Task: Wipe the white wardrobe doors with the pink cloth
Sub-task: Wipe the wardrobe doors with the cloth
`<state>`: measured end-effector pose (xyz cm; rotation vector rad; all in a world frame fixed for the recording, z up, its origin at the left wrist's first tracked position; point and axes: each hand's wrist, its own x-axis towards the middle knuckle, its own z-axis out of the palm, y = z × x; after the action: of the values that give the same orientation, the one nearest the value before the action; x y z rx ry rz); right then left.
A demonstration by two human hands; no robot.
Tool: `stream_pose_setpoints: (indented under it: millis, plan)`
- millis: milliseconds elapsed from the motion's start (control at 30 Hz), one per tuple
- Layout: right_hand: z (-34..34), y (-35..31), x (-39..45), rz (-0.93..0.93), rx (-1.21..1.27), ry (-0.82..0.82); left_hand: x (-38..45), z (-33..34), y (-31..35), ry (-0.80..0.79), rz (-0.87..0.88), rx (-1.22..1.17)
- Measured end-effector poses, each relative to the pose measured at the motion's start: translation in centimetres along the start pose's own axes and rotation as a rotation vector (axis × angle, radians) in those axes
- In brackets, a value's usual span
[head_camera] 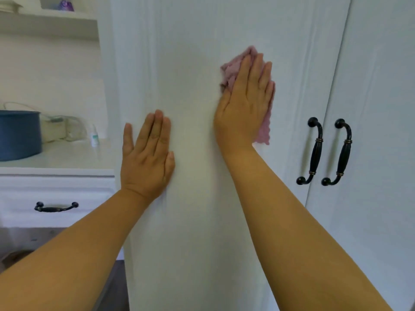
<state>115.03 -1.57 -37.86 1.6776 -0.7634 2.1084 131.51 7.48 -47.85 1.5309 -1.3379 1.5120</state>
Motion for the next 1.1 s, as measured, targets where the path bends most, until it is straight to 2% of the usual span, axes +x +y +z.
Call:
stream_pose_setpoints:
  millis: [67,133,233,333,367,433,500,567,667,733,867,967,1100]
  plan:
    - [0.5,-1.1,-0.6,-0.076,0.005,-0.048,0.0,-0.1,-0.1,-0.007,0.004,0.008]
    - [-0.3,-0.7,-3.6,-0.276,0.051,-0.185,-0.1,-0.2,-0.1,-0.002,0.008,0.003]
    - [-3.2,2.6,-8.6,-0.566,0.092,-0.387,-0.2,-0.2,-0.2,0.003,0.007,-0.002]
    - [-5.5,6.8,-8.2,-0.700,0.032,-0.465,-0.2,-0.3,-0.2,-0.017,0.000,0.003]
    - [-5.6,7.5,-7.0,-0.656,0.003,-0.440,-0.1,-0.4,-0.1,-0.022,-0.001,0.007]
    - [-4.8,7.4,-3.8,-0.442,-0.023,-0.328,-0.1,-0.5,-0.1,-0.028,0.004,0.008]
    - [-3.1,4.9,-0.9,-0.233,-0.024,-0.189,-0.1,-0.4,0.0,-0.022,0.006,-0.004]
    - [-1.2,1.6,0.5,-0.140,-0.042,-0.105,-0.2,-0.4,-0.1,-0.007,0.002,-0.028]
    - [0.5,-2.1,-1.0,-0.201,-0.019,-0.102,-0.1,-0.3,-0.1,0.043,-0.002,-0.082]
    - [0.3,-2.8,-4.7,-0.331,0.060,-0.188,0.0,-0.4,-0.1,0.071,-0.030,-0.097]
    - [-2.9,1.8,-10.8,-0.601,0.069,-0.349,-0.2,-0.5,-0.3,0.049,-0.033,-0.107]
    - [-5.4,7.5,-9.6,-0.539,-0.114,-0.319,-0.3,-0.5,-0.2,0.025,-0.027,-0.089]
    - [-4.8,9.3,-4.5,-0.227,-0.110,-0.216,-0.2,-0.4,-0.3,0.030,-0.017,-0.077]
